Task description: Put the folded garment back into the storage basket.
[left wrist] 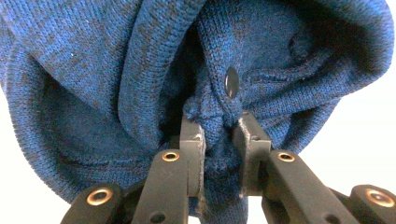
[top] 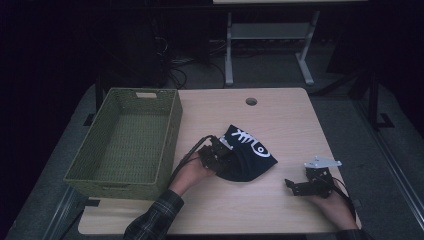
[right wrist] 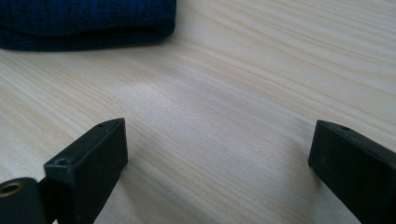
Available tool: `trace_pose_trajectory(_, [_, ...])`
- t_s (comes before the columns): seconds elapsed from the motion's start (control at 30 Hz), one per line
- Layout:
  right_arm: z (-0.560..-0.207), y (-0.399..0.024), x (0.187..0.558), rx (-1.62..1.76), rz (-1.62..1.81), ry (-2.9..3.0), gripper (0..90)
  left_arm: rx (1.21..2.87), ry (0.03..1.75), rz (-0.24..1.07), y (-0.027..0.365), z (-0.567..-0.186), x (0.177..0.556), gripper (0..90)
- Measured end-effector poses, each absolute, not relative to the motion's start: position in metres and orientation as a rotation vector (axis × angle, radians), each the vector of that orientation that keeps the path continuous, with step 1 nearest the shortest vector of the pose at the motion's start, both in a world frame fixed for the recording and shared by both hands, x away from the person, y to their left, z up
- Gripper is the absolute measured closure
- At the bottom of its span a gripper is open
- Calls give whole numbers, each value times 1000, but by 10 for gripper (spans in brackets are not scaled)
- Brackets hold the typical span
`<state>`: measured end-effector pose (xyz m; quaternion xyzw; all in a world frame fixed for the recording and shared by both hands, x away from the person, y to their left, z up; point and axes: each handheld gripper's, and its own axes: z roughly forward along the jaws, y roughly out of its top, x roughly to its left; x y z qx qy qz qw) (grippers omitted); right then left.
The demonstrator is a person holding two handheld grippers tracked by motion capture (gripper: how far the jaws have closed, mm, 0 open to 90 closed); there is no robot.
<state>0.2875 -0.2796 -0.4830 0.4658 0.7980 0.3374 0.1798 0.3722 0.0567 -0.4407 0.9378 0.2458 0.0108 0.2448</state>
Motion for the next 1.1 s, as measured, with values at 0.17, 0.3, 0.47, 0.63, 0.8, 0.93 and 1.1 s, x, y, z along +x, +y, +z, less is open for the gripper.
trace_pose_trajectory(0.17, [-483,-280,288,1317,954,2255,42,2539,671,31,58,-434,372,758])
trace_pose_trajectory(0.3, [-483,-279,288,1318,954,2254,42,2525,667,51,58,-425,371,761])
trace_pose_trajectory(0.47, [-483,-280,288,1318,954,2255,42,2510,665,60,57,-418,370,763])
trace_pose_trajectory(0.63, [-483,-280,288,1316,953,2255,42,2500,664,61,57,-411,372,764])
trace_pose_trajectory(0.8, [-483,-279,287,1318,955,2255,42,2474,666,55,58,-399,374,764])
trace_pose_trajectory(0.93, [-483,-280,287,1318,955,2255,42,2474,658,67,58,-386,375,764])
trace_pose_trajectory(1.1, [-483,-279,287,1319,956,2253,42,2475,652,79,59,-375,376,764])
